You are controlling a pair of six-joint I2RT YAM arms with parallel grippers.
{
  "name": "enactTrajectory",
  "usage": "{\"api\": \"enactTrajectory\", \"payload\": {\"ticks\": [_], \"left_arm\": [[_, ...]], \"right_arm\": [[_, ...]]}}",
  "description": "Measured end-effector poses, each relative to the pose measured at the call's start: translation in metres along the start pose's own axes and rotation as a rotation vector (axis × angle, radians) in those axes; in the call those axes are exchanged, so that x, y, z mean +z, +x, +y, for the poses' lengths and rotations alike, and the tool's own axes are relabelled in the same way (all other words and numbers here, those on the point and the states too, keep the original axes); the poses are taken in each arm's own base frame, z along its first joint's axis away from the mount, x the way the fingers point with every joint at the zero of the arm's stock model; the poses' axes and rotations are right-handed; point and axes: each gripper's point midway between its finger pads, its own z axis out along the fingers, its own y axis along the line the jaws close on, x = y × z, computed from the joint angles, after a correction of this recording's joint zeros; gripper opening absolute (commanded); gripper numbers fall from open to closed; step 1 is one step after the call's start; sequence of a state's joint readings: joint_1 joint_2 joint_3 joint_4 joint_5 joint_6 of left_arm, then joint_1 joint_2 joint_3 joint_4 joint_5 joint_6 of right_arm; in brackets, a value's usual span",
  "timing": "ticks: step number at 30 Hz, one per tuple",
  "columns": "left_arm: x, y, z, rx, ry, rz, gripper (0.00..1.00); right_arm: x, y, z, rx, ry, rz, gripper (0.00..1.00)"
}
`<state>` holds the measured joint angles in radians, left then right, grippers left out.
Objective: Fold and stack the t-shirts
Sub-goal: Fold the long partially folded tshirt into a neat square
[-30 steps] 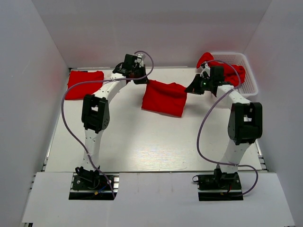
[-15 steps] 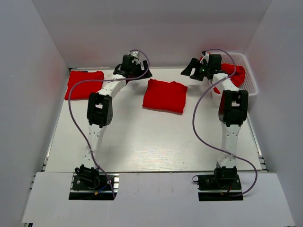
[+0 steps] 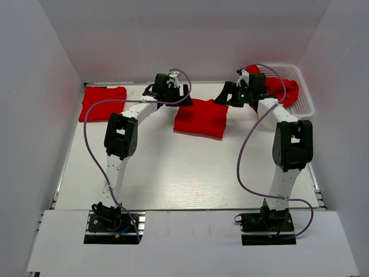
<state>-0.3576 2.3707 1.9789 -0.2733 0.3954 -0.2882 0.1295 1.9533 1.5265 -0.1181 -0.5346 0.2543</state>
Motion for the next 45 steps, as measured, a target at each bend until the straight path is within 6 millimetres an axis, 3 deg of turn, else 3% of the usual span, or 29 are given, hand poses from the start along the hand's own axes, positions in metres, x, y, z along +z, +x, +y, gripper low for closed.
{"api": "enactTrajectory", "payload": {"ticks": [4,7,13,15,17,23,25,28,35,39,45], "left_arm": [[0.002,0.028,-0.017,-0.007,0.050,0.052,1.00],[0.004,0.037,-0.026,-0.010,0.080,0.071,1.00],[0.006,0.076,-0.027,-0.030,0.109,0.131,1.00],[-0.009,0.088,-0.029,-0.044,0.107,0.146,1.00],[-0.031,0.108,-0.034,-0.057,0.108,0.173,1.00],[-0.106,0.179,-0.062,-0.097,0.080,0.315,1.00],[-0.128,0.194,-0.069,-0.104,0.043,0.357,1.00],[-0.150,0.189,-0.067,-0.107,-0.040,0.349,1.00],[-0.169,0.139,-0.048,-0.106,-0.209,0.206,1.00],[-0.163,0.124,-0.035,-0.110,-0.274,0.173,0.98],[-0.125,0.130,-0.019,-0.127,-0.303,0.219,0.70]], "right_arm": [[0.012,0.033,0.007,0.033,-0.030,0.074,0.90],[0.024,0.048,0.004,0.062,-0.043,0.107,0.90],[0.036,0.097,-0.007,0.143,-0.036,0.201,0.90],[0.034,0.123,-0.008,0.170,-0.036,0.234,0.90],[0.028,0.134,0.000,0.175,-0.066,0.230,0.90],[-0.038,0.208,0.048,0.175,-0.105,0.313,0.90],[-0.055,0.222,0.062,0.166,-0.109,0.342,0.90],[-0.071,0.218,0.071,0.132,-0.099,0.330,0.90],[-0.080,0.177,0.073,0.038,-0.032,0.224,0.90],[-0.069,0.163,0.061,0.032,0.026,0.204,0.90],[-0.043,0.164,0.039,0.073,0.091,0.240,0.90]]}}
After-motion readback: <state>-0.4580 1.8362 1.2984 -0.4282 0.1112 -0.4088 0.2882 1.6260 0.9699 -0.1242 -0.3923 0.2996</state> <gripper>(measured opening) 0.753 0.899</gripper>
